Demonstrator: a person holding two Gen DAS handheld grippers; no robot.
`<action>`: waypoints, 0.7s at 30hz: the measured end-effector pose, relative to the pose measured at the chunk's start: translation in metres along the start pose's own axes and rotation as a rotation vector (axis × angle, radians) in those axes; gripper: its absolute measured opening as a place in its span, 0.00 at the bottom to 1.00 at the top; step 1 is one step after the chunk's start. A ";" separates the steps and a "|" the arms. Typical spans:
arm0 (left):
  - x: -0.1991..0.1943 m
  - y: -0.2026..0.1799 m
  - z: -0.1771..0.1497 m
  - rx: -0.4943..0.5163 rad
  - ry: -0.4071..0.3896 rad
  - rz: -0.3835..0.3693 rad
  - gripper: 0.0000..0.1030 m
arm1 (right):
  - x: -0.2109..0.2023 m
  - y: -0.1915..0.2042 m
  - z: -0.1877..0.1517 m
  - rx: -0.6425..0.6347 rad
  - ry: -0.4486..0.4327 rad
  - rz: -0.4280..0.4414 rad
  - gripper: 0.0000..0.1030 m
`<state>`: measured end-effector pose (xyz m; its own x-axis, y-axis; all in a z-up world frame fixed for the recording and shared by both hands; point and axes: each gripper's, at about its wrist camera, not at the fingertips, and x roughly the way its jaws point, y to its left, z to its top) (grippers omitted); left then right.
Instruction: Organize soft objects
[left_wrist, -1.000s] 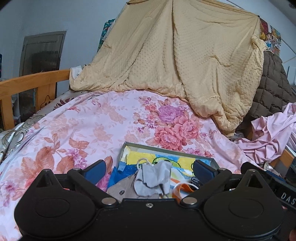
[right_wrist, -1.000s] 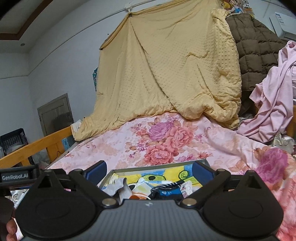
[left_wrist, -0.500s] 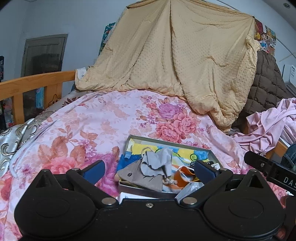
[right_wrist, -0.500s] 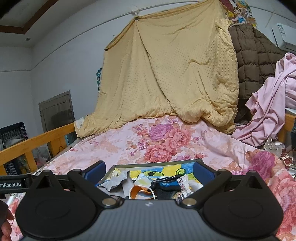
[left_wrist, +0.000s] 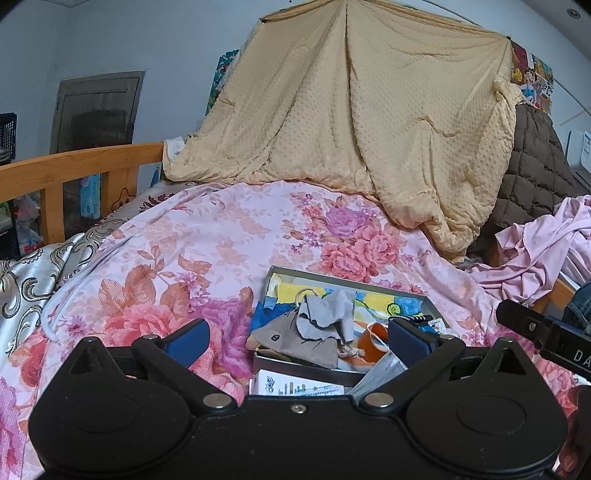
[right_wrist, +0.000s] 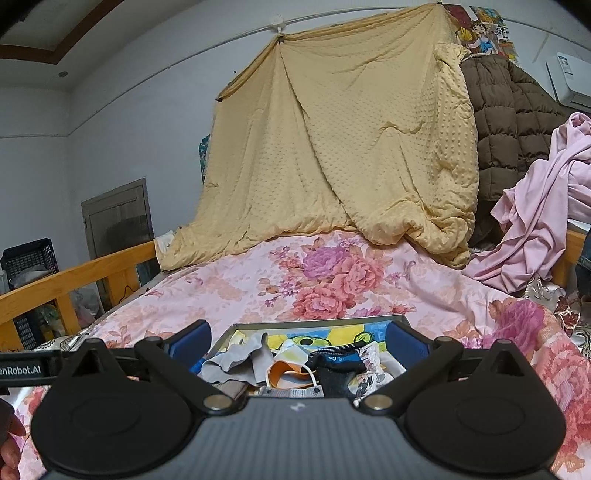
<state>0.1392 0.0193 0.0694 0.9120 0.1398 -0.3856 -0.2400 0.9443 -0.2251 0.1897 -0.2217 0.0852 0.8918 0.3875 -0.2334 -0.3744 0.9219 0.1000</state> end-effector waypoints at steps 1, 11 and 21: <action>-0.001 0.000 -0.001 0.003 0.000 0.001 0.99 | -0.001 0.001 0.000 -0.002 0.002 0.000 1.00; -0.012 0.000 -0.020 0.034 0.005 -0.009 0.99 | -0.015 0.007 -0.010 -0.019 0.007 -0.007 1.00; -0.026 0.006 -0.041 0.041 0.014 -0.004 0.99 | -0.037 0.013 -0.031 -0.022 0.048 -0.025 1.00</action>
<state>0.1002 0.0092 0.0413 0.9082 0.1322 -0.3970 -0.2223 0.9562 -0.1903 0.1445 -0.2239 0.0655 0.8879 0.3638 -0.2814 -0.3583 0.9308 0.0729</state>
